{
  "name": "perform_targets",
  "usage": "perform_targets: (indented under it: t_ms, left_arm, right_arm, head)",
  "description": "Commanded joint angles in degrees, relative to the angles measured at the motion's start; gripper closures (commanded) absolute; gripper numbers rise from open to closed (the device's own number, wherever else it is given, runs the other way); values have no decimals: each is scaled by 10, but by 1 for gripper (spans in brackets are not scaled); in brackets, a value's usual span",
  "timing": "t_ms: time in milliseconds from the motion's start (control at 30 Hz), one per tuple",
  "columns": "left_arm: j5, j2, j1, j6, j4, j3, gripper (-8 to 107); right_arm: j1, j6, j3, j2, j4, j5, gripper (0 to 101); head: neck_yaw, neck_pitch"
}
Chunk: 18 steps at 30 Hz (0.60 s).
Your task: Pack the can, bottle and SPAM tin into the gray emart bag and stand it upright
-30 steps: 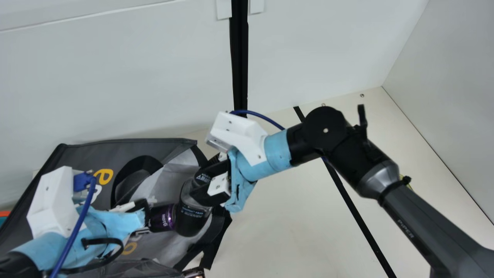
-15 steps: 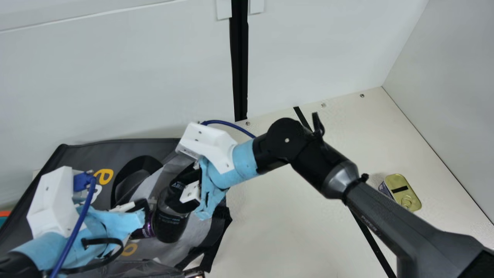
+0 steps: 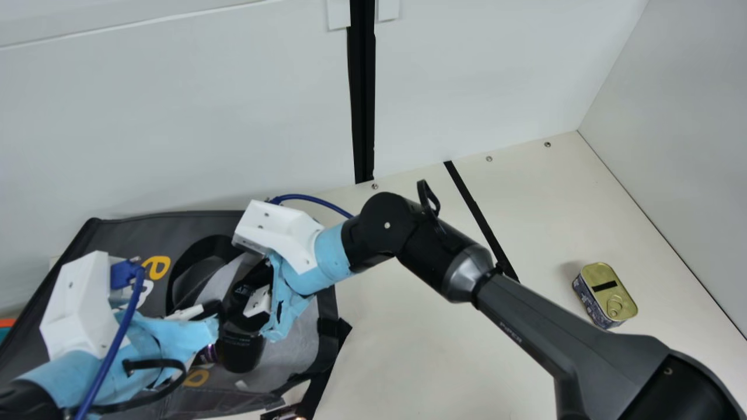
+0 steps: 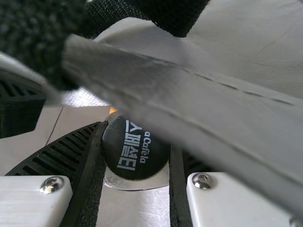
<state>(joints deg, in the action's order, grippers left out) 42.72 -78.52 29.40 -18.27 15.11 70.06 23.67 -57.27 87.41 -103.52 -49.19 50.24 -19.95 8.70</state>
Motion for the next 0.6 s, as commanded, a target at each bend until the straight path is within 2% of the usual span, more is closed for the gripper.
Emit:
perform_targets:
  t_ms: [0, 567]
  left_arm:
    - [0, 0, 0, 0, 0, 0, 107]
    - [0, 0, 0, 0, 0, 0, 107]
  right_arm:
    - [2, 3, 3, -2, 4, -5, 88]
    - [-9, -3, 0, 12, 16, -1, 31]
  head:
    - [0, 13]
    - [0, 13]
